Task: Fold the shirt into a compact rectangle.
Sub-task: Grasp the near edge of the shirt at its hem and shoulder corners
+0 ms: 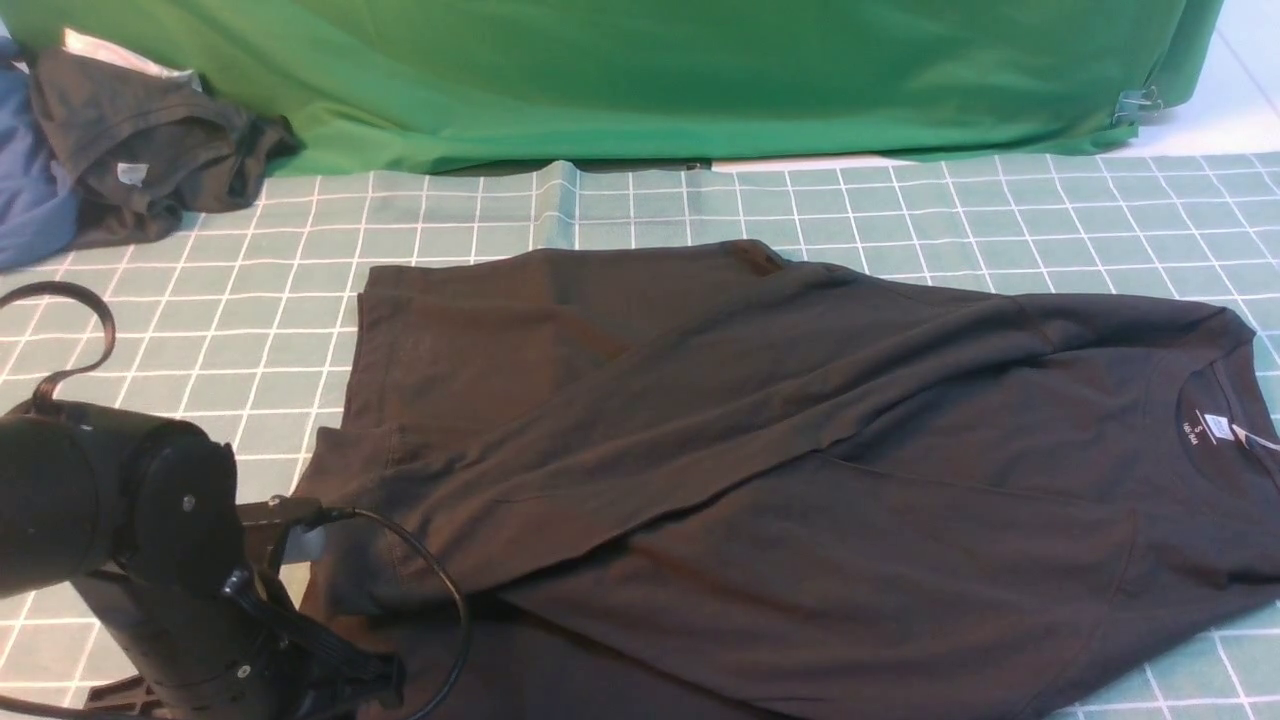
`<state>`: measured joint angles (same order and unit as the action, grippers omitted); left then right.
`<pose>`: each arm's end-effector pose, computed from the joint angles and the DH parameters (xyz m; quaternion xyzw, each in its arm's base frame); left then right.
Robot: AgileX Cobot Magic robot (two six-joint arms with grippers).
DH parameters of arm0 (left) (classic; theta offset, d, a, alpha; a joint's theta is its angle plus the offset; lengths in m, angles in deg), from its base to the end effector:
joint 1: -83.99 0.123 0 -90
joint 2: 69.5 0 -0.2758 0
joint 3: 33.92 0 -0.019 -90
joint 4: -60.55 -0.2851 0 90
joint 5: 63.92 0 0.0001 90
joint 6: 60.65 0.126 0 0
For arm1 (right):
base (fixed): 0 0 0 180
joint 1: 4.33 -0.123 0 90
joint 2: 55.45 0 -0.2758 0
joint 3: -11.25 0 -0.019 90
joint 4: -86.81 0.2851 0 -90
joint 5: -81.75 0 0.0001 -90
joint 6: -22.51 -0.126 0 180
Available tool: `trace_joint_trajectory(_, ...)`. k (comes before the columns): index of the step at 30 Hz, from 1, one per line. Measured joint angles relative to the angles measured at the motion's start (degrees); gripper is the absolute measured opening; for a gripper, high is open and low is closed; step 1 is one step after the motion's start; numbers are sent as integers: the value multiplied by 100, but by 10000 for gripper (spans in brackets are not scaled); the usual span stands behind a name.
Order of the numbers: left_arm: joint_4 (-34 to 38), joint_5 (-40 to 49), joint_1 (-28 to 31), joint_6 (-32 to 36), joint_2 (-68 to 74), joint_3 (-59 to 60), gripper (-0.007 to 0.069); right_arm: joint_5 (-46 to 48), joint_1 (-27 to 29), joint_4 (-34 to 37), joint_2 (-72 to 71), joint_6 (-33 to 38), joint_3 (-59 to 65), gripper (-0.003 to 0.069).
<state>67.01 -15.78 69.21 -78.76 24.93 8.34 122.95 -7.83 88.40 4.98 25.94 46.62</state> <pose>0.2104 -0.0664 0.0784 0.0683 -0.9960 0.0268 0.0518 0.2347 0.0167 0.2608 -0.0499 0.9290 0.0126 0.3665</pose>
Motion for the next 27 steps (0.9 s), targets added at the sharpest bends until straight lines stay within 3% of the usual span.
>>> trace_joint_trajectory(3,51,7,0,217,0,2,106,243,0,377,0,97,0,22)
trace_joint_trajectory(6,62,20,0,313,0,2,30,725,0,925,71,446,-13,22)
trace_joint_trajectory(11,-60,188,0,318,-166,61,20,1476,0,1350,423,756,-126,22)
trace_joint_trajectory(18,-525,560,-2,-3,-1088,87,20,1569,0,1428,725,760,-237,80)
trace_joint_trajectory(21,-575,668,-2,-54,-1474,87,20,1609,-32,1519,874,767,-237,158)
trace_joint_trajectory(27,-575,819,-2,-94,-1835,104,20,1662,-1096,1526,1278,780,-39,379)
